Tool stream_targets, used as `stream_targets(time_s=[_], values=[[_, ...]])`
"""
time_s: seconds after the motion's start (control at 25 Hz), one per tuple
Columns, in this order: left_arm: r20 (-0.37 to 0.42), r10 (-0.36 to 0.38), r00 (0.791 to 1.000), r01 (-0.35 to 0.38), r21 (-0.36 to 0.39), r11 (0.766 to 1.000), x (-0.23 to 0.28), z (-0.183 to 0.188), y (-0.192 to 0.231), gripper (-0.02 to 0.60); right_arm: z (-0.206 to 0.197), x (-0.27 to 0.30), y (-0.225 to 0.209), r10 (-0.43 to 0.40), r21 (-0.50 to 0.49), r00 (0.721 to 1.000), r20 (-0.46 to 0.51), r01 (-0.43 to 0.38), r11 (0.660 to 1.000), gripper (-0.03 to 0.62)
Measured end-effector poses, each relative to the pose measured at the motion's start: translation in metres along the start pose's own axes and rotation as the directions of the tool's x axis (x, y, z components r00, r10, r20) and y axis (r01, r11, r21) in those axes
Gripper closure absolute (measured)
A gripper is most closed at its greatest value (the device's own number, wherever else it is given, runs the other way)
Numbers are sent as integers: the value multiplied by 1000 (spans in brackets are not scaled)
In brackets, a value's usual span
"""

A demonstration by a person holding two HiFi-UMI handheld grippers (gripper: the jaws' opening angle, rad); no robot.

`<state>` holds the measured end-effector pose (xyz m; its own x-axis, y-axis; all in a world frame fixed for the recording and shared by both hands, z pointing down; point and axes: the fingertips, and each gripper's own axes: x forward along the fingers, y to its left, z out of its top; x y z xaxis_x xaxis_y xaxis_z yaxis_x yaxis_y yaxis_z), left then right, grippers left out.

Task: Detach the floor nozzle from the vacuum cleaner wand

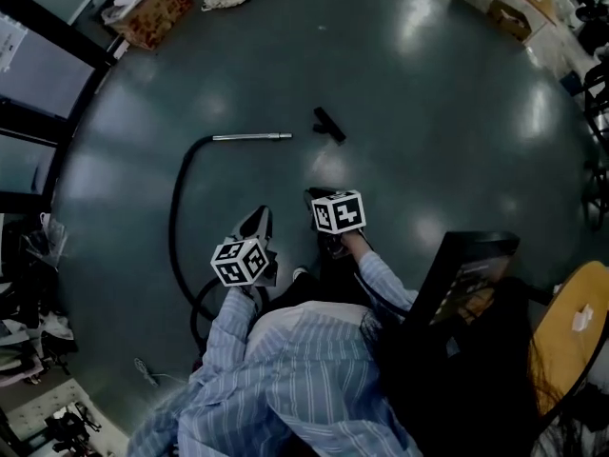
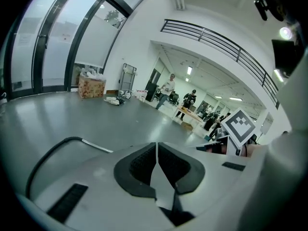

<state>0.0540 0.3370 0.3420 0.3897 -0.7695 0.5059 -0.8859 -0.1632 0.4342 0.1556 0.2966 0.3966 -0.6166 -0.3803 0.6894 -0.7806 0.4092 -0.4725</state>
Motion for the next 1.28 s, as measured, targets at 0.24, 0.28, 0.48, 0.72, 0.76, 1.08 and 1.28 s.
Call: stream_targets(time_s=[0.24, 0.28, 0.48, 0.72, 0.76, 1.08, 1.28], values=[[29, -23, 999, 24, -8, 1000, -62, -35, 25, 561, -52, -8, 60, 4, 19, 1000, 0, -4, 1000, 544], [31, -27, 999, 28, -15, 1000, -70, -38, 27, 561, -57, -11, 68, 0, 29, 1000, 1, 0, 1000, 544], [25, -64, 998, 64, -16, 998, -116, -76, 35, 561, -114, -26, 105, -18, 62, 1000, 4, 18, 998, 544], [2, -110, 994, 110, -4, 994, -135, -105, 16, 561, -159, -51, 115, -46, 49, 999, -17, 47, 998, 544], [8, -114, 993, 114, 4, 993, -135, -104, 10, 561, -159, -56, 113, -50, 44, 999, -13, 51, 998, 543], [68, -101, 993, 99, 24, 995, -127, -85, -19, 561, -144, -83, 94, -30, 18, 999, 24, 29, 999, 543], [70, -86, 994, 88, -28, 996, -127, -91, -44, 561, -146, -108, 85, -16, 4, 1000, 11, 16, 1000, 544]])
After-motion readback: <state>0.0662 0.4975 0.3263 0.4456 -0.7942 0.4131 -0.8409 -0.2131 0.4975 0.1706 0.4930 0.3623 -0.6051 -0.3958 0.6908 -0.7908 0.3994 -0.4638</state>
